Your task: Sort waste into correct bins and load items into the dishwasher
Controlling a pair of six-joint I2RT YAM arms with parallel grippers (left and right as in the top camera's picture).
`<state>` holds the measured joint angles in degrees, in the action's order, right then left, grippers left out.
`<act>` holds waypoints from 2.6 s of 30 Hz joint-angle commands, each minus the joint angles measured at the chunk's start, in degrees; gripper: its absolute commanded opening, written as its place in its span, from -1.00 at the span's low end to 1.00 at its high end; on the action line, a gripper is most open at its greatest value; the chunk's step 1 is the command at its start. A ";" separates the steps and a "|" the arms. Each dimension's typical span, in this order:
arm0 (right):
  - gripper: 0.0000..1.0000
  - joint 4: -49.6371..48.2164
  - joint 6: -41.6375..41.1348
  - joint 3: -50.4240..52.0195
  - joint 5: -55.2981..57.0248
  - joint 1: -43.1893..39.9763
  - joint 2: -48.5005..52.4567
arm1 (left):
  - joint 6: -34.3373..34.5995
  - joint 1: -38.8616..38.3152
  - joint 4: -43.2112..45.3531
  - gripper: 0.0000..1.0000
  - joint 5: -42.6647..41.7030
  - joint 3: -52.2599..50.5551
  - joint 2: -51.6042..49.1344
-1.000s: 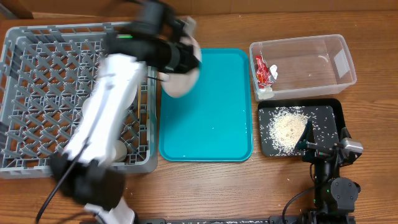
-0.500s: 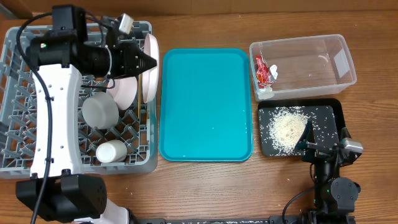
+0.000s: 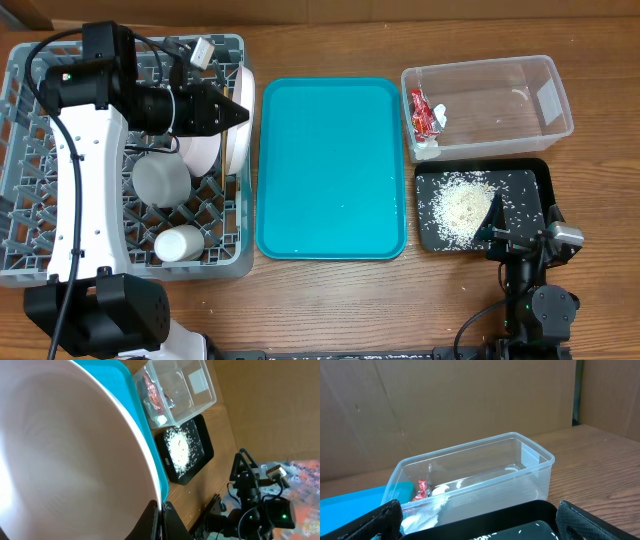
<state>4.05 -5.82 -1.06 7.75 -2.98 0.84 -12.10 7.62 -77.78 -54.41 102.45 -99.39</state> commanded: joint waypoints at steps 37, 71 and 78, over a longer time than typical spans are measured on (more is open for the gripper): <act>1.00 -0.33 -0.11 0.61 0.28 -0.26 -0.68 | 5.57 -6.29 7.26 1.00 12.26 -9.60 17.16; 1.00 -0.33 -0.11 0.61 0.28 -0.26 -0.68 | 7.37 -35.56 77.70 0.99 43.60 -65.22 50.95; 1.00 -0.33 -0.11 0.61 0.28 -0.26 -0.68 | 7.39 -31.10 77.68 1.00 43.56 -78.60 70.86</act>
<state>4.05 -5.82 -1.06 7.77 -2.98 0.80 -3.53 -25.26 -0.38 -9.47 28.71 -35.00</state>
